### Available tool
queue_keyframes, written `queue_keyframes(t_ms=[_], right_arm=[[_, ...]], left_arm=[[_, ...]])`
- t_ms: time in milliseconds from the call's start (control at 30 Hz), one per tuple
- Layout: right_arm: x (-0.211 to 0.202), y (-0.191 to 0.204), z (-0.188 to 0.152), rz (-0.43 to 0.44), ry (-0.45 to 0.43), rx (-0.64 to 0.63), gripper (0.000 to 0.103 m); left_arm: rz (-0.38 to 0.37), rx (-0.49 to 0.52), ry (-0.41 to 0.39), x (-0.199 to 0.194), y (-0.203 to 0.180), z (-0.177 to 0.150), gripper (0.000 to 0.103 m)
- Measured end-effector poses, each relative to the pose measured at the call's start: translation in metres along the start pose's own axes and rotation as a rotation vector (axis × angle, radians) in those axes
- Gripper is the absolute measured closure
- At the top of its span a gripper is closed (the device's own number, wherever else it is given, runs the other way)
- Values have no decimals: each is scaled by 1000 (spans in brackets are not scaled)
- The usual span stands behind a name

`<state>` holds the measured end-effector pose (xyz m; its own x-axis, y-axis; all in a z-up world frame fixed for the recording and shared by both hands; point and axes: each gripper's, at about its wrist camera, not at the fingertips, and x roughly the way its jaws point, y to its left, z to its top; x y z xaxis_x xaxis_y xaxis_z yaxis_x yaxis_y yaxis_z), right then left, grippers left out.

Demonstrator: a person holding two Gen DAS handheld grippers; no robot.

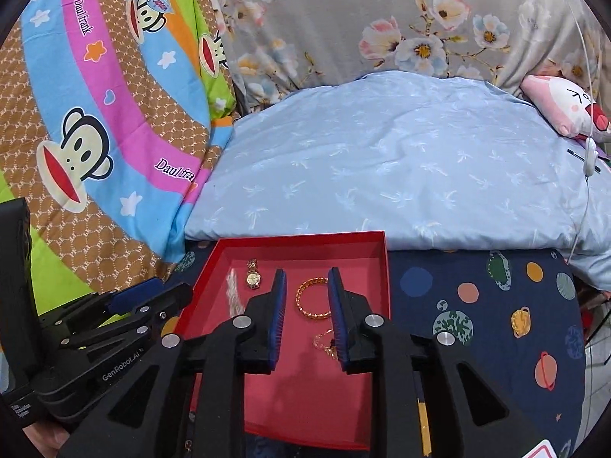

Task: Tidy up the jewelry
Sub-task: 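Lower the chain and pearl necklace into the red tray and open both tools, then move the right tool to the silver ring while the left tool moves to the black bead bracelet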

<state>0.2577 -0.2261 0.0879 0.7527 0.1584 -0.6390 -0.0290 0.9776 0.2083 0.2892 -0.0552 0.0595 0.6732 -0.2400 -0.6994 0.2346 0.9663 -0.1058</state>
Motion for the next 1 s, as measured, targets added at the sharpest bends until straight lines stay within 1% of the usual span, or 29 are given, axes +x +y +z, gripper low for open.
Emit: queue_keyframes(t_ms=[33,100,133,200,300,400,500,633,700,833,933,1000], right_arm=[[-4,0,-1,-4,-5,0,77],[-19,0,-8,-13,-25,0,74],[-26,0,-11,-10,-34,1,71],[-41,1,-22,-5,-52,3,67],[-68,4,-52,-16,-67,-8,66],[-85,8,-80,-41,-64,-23,66],[-101,14,-114,-62,-44,-38,66],[-112,22,-150,-57,-2,-32,66],[-115,24,-167,-40,26,-16,66],[-120,28,-192,-30,63,0,66],[-119,29,-206,-22,93,10,66],[-118,31,-215,-35,103,0,66]], left_arm=[[4,2,-4,-2,1,-2,64],[7,-3,-11,-11,4,-9,53],[6,-9,-18,-18,6,-14,52],[6,-12,-28,-31,10,-27,51],[27,-5,-32,-50,15,-52,51],[50,-7,-28,-69,18,-82,51],[65,-11,-14,-84,19,-110,51],[67,-33,12,-100,22,-144,51],[72,-43,29,-107,25,-160,51],[66,-74,54,-117,28,-183,51],[79,-94,67,-123,32,-196,51],[82,-116,74,-128,35,-204,51]])
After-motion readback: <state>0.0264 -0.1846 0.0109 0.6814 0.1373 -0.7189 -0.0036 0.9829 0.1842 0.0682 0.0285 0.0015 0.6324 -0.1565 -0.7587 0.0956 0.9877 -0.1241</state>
